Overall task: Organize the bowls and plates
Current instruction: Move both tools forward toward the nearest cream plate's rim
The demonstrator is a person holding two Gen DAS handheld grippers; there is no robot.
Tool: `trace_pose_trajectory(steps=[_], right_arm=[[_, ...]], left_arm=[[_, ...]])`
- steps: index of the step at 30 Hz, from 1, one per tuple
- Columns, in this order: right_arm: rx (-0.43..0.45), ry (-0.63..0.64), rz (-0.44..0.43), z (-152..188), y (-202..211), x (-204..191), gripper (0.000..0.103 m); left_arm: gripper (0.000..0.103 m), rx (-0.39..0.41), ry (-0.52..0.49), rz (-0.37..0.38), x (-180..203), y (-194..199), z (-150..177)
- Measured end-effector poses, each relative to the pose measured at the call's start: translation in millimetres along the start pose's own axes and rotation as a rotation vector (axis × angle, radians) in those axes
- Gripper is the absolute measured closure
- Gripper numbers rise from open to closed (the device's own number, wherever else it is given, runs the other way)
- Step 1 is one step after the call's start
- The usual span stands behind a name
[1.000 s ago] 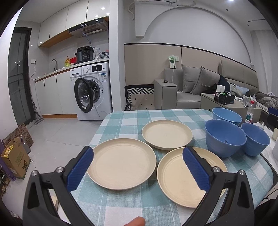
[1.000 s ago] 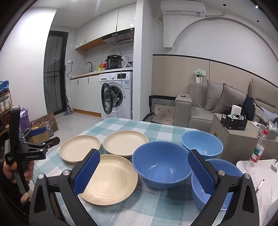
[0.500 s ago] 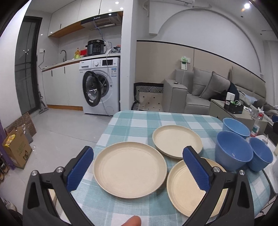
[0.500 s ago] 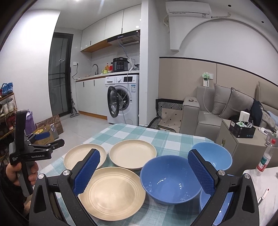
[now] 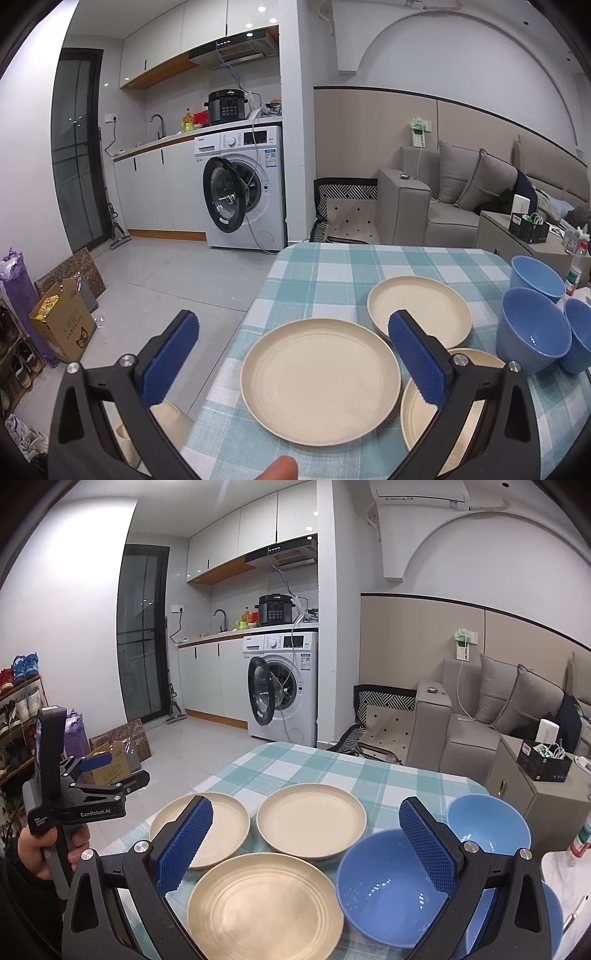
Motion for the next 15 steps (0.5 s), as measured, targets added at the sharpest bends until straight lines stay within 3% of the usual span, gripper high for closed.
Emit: trace_pose_trajectory(steps=[5, 15], right_arm=[[-0.019, 0.004, -0.026, -3.3, -20.9, -15.1, 0.0], [-0.084, -0.03, -0.064, -0.1, -63.2, -36.3, 0.0]], left_arm=[[0.0, 0.005, 0.025, -0.014, -14.9, -5.5, -2.1], [0.0, -0.035, -0.024, -0.036, -24.8, -17.1, 9.3]])
Point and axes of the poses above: each gripper's, at about its wrist camera, not at the fingertips, and y roughly against the way its jaws point, x to its right, z to its underside, the point moved 10 cm from there along -y, roughly the way its jaws point, and after that the axes turned 6 degrees about x, right-handed, at the moved point
